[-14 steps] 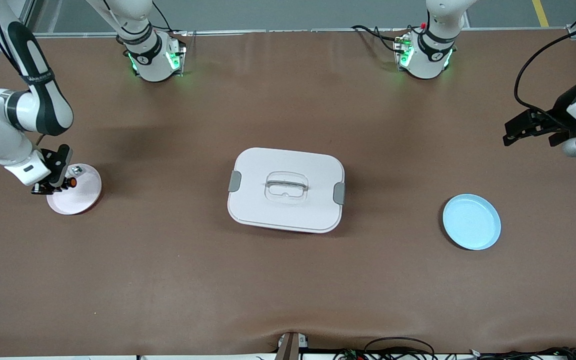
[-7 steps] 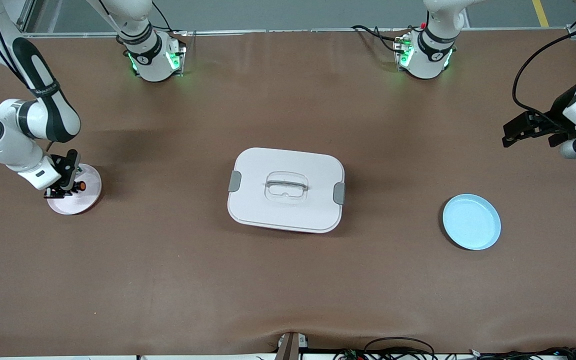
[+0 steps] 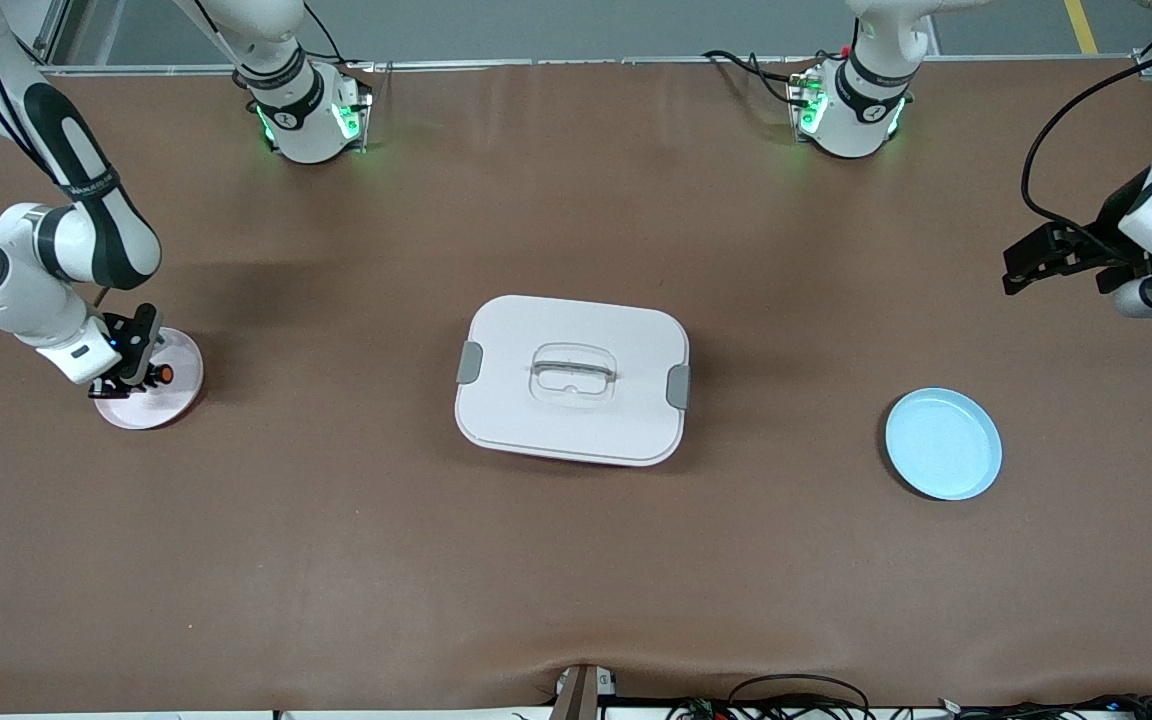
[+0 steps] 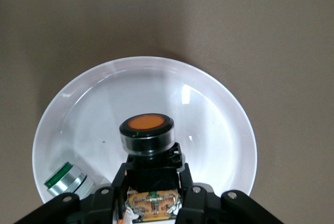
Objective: Transfer orange switch to right arm and place
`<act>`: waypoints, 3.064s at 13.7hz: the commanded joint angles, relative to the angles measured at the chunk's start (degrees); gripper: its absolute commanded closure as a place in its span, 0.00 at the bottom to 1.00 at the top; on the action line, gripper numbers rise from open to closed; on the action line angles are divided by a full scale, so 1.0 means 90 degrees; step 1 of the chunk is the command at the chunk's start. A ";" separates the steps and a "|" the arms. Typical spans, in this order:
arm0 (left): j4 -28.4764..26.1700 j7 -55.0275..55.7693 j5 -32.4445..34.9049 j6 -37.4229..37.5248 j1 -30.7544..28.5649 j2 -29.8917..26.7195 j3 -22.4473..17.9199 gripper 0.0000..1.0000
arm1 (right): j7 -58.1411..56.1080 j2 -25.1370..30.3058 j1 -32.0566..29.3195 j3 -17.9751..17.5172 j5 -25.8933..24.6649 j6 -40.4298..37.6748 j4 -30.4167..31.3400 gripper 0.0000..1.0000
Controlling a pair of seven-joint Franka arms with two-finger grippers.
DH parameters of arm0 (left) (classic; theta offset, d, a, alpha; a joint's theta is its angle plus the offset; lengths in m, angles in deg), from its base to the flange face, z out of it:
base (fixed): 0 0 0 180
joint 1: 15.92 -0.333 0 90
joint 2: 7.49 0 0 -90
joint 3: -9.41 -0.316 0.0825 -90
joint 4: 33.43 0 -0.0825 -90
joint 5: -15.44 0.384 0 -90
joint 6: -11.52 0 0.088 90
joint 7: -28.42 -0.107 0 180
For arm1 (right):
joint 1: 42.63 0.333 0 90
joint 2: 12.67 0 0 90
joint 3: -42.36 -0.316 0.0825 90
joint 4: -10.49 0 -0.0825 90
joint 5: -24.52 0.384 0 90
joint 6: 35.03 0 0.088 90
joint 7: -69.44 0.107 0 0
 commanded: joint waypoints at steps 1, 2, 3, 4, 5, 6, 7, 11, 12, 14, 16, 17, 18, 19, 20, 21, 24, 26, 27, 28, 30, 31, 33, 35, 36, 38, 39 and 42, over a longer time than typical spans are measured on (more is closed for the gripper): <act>0.0006 -0.0014 0.0115 0.0049 0.0520 -0.0099 -0.0525 0.00 | 0.0114 -0.0242 -0.0184 -0.0097 -0.0163 0.0030 -0.0201 1.00; 0.0006 -0.0024 0.0115 0.0059 0.0628 -0.0099 -0.0662 0.00 | 0.0104 -0.0301 -0.0184 -0.0087 -0.0163 0.0040 -0.0230 1.00; 0.0006 -0.0024 0.0115 0.0049 0.0678 -0.0099 -0.0702 0.00 | 0.0104 -0.0369 -0.0184 -0.0087 -0.0182 0.0049 -0.0260 1.00; 0.0006 -0.0024 0.0115 0.0049 0.0678 -0.0099 -0.0702 0.00 | 0.0104 -0.0437 -0.0184 -0.0087 -0.0192 0.0078 -0.0299 1.00; 0.0006 -0.0024 0.0115 0.0049 0.0678 -0.0099 -0.0702 0.00 | 0.0104 -0.0496 -0.0203 -0.0087 -0.0192 0.0079 -0.0328 1.00; 0.0006 -0.0024 0.0115 0.0059 0.0678 -0.0099 -0.0702 0.00 | 0.0104 -0.0526 -0.0203 -0.0087 -0.0260 0.0088 -0.0367 1.00; 0.0006 -0.0034 0.0115 0.0049 0.0659 -0.0099 -0.0702 0.00 | 0.0104 -0.0594 -0.0213 -0.0077 -0.0270 0.0108 -0.0396 1.00; 0.0104 -0.0053 0.0047 -0.0106 0.0610 -0.0167 -0.0673 0.00 | 0.0182 -0.0604 -0.0164 -0.0048 -0.0270 0.0108 -0.0484 0.01; 0.0114 -0.0053 0.0027 -0.0204 0.0610 -0.0177 -0.0673 0.00 | 0.0202 -0.0594 -0.0145 -0.0048 -0.0270 0.0089 -0.0485 0.00; 0.0104 -0.0034 0.0008 -0.0234 0.0590 -0.0187 -0.0692 0.00 | 0.0250 -0.0546 -0.0125 -0.0058 -0.0270 0.0011 -0.0504 0.00; 0.0036 -0.0043 -0.0012 -0.0234 0.0406 -0.0197 -0.0683 0.00 | 0.0377 -0.0507 -0.0106 -0.0058 -0.0260 -0.0009 -0.0514 0.00; -0.0003 -0.0111 -0.0196 -0.0282 0.0269 -0.0187 -0.0692 0.00 | 0.0426 -0.0458 -0.0106 -0.0058 -0.0260 -0.0038 -0.0514 0.00; -0.0119 -0.0151 -0.0352 -0.0350 0.0123 -0.0197 -0.0692 0.00 | 0.0446 -0.0332 -0.0096 -0.0058 -0.0251 -0.0241 -0.0514 0.00; -0.0208 -0.0180 -0.0383 -0.0448 0.0073 -0.0206 -0.0683 0.00 | 0.0562 -0.0166 -0.0096 -0.0097 -0.0251 -0.0659 -0.0562 0.00; -0.0218 -0.0209 -0.0383 -0.0487 0.0073 -0.0235 -0.0673 0.00 | 0.0727 -0.0068 -0.0086 -0.0126 -0.0251 -0.0992 -0.0601 0.00; -0.0247 -0.0219 -0.0373 -0.0517 0.0073 -0.0245 -0.0663 0.00 | 0.0816 0.0078 -0.0047 -0.0126 -0.0241 -0.1237 -0.0612 0.00; -0.1073 -0.0219 -0.0373 -0.1138 -0.0025 -0.0711 -0.0663 0.00 | 0.0827 0.0255 -0.0008 -0.0126 -0.0153 -0.1435 -0.0631 0.00; -0.1652 -0.0404 -0.0373 -0.1590 -0.0045 -0.1084 -0.0653 0.00 | 0.1108 0.0362 0.0002 -0.0126 -0.0153 -0.1445 -0.0641 0.00; -0.1644 -0.0444 -0.0373 -0.1582 -0.0025 -0.1095 -0.0653 0.00 | 0.1197 0.0440 0.0002 -0.0136 -0.0153 -0.1454 -0.0641 0.00; -0.1625 -0.0415 -0.0383 -0.1553 -0.0025 -0.1085 -0.0644 0.00 | 0.1266 0.0576 0.0012 -0.0146 -0.0143 -0.1532 -0.0641 0.00; -0.1576 -0.0376 -0.0373 -0.1523 0.0004 -0.1037 -0.0614 0.00 | 0.1480 0.0888 0.0041 -0.0185 0.0089 -0.2300 -0.0680 0.00; -0.1566 -0.0385 -0.0373 -0.1504 0.0004 -0.1027 -0.0614 0.00 | 0.1549 0.1103 0.0041 -0.0272 0.0507 -0.2623 -0.0709 0.00; -0.1556 -0.0415 -0.0334 -0.1251 0.0014 -0.1007 -0.0614 0.00 | 0.1966 0.1319 0.0070 -0.0360 0.0989 -0.3414 -0.1040 0.00; -0.1537 -0.0415 -0.0334 -0.1191 0.0034 -0.1007 -0.0614 0.00 | 0.2601 0.1630 0.0119 -0.0370 0.1096 -0.4049 -0.1284 0.00; -0.1508 -0.0405 -0.0334 -0.1143 0.0034 -0.1007 -0.0614 0.00 | 0.3068 0.1758 0.0177 -0.0370 0.1213 -0.4323 -0.1401 0.00; -0.1449 -0.0395 -0.0334 -0.1064 0.0043 -0.0958 -0.0614 0.00 | 0.3841 0.1886 0.0178 -0.0370 0.1583 -0.4744 -0.1519 0.00; -0.1439 -0.0395 -0.0325 -0.1054 0.0043 -0.0939 -0.0614 0.00 | 0.4105 0.1973 0.0178 -0.0370 0.1750 -0.4784 -0.1520 0.00; -0.1342 -0.0395 -0.0315 -0.1015 0.0043 -0.0861 -0.0614 0.00 | 0.5236 0.2256 0.0333 -0.0380 0.1965 -0.5202 -0.1626 0.00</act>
